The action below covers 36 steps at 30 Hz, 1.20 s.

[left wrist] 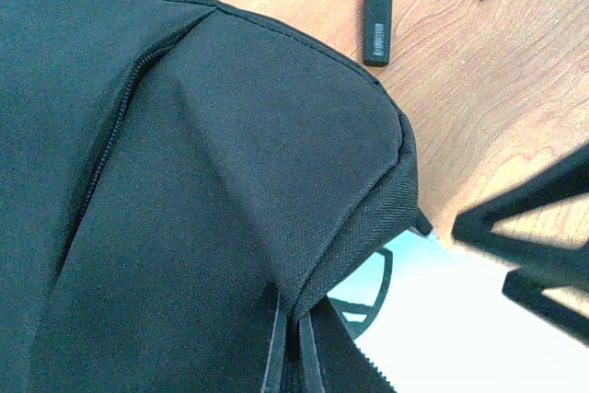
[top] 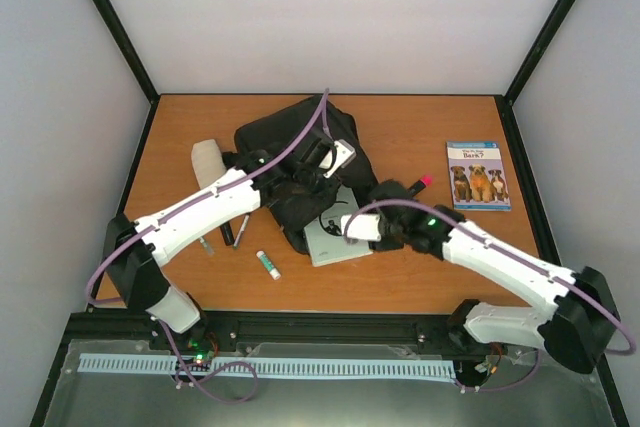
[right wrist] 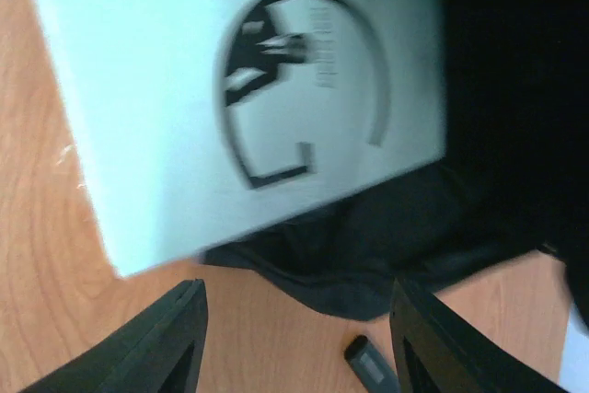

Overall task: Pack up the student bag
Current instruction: Adjust the book in the student bag.

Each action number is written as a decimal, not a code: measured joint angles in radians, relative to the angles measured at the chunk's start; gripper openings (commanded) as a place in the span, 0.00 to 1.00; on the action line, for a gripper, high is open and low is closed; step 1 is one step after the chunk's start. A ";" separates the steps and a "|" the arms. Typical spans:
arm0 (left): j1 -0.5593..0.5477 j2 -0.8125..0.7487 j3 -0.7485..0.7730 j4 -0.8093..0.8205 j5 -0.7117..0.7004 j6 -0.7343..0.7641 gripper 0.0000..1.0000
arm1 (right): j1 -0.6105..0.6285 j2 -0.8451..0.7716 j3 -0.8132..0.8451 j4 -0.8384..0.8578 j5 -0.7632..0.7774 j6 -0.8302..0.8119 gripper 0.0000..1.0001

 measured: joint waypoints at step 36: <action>0.076 0.083 0.052 -0.010 0.126 -0.075 0.01 | -0.629 0.364 0.051 -0.262 -1.017 1.097 0.59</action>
